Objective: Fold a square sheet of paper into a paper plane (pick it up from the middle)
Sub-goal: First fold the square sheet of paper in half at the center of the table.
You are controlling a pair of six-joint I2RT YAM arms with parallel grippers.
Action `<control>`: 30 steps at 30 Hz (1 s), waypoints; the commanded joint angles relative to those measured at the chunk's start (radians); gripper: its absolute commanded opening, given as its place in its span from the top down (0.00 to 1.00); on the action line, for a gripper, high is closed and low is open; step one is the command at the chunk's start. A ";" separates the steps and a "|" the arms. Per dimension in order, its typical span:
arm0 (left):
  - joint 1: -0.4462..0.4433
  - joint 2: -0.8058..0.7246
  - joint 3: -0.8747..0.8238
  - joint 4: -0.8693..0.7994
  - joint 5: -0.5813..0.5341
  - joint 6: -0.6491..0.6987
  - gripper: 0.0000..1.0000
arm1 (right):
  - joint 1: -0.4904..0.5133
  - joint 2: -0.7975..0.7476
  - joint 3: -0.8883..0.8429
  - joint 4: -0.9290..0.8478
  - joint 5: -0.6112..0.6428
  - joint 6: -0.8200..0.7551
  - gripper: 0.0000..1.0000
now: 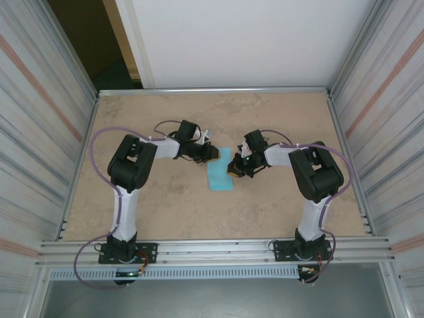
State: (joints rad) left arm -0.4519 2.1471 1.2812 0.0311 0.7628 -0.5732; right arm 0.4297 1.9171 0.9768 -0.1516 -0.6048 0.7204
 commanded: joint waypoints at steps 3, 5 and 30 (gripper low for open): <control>0.079 0.049 0.013 -0.058 -0.020 0.044 0.83 | 0.007 0.167 -0.146 -0.270 0.307 -0.015 1.00; 0.104 0.049 0.016 -0.070 -0.023 0.056 0.83 | 0.004 0.169 -0.148 -0.270 0.307 -0.014 1.00; -0.004 0.019 0.135 -0.222 -0.100 0.049 0.84 | -0.001 0.158 -0.145 -0.284 0.316 -0.016 1.00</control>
State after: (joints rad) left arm -0.4782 2.1342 1.3781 -0.1169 0.7158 -0.5278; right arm 0.4255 1.9163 0.9657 -0.1310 -0.6151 0.7204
